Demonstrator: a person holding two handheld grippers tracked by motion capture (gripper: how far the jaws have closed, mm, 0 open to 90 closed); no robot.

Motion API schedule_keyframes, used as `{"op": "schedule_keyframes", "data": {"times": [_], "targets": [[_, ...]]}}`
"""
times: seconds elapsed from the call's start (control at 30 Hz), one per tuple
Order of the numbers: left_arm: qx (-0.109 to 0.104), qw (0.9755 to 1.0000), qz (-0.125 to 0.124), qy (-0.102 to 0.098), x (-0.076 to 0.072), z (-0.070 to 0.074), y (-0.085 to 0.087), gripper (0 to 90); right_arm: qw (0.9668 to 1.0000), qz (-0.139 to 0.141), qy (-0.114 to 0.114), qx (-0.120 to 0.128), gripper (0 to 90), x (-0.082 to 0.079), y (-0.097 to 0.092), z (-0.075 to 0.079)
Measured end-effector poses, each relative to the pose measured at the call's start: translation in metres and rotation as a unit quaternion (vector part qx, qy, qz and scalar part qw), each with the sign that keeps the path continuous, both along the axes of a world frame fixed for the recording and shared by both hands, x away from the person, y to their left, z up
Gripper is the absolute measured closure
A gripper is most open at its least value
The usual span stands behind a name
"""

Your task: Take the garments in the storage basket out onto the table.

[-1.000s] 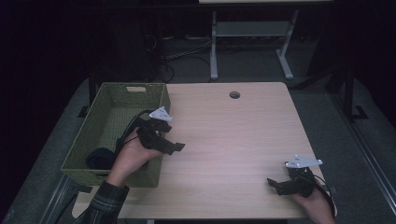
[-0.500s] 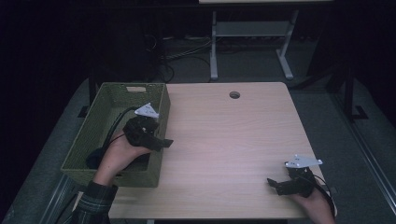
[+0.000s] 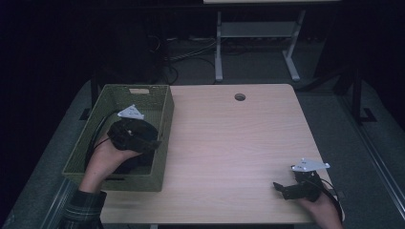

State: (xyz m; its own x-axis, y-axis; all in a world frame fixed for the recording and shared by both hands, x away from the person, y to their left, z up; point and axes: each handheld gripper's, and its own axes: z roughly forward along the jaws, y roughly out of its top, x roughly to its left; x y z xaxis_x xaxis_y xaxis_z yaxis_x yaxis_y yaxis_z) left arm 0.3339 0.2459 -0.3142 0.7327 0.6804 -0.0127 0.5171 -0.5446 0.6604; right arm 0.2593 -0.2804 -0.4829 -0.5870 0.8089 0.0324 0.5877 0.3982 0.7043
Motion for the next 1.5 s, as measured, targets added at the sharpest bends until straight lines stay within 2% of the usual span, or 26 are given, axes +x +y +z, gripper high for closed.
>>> {"op": "schedule_keyframes", "data": {"times": [0.37, 0.7, 1.0, 1.17, 1.4, 1.5], "targets": [[0.014, 0.9992, 0.036, -0.005, -0.006, 0.001, 0.027, 14.1, 1.0000, 0.000, -0.003, -0.001, 2.8, 0.000, 0.000, 0.000], [0.031, 0.9979, 0.056, 0.013, -0.007, -0.011, 0.042, 13.9, 1.0000, 0.000, -0.001, 0.000, 2.7, 0.000, 0.000, 0.000], [0.052, 0.9951, 0.073, 0.041, -0.003, -0.028, 0.045, 13.7, 1.0000, 0.000, -0.002, -0.001, 2.8, 0.000, 0.000, 0.000], [0.072, 0.9931, 0.070, 0.060, 0.000, -0.037, 0.041, 13.7, 1.0000, 0.000, -0.002, -0.001, 2.8, 0.000, 0.000, 0.000], [0.098, 0.9902, 0.067, 0.073, 0.005, -0.047, 0.037, 13.7, 1.0000, -0.001, -0.002, -0.001, 2.7, 0.000, 0.000, 0.000], [0.099, 0.9896, 0.068, 0.080, 0.006, -0.051, 0.036, 13.7, 1.0000, -0.001, -0.002, -0.001, 2.8, 0.000, 0.000, 0.000]]}}
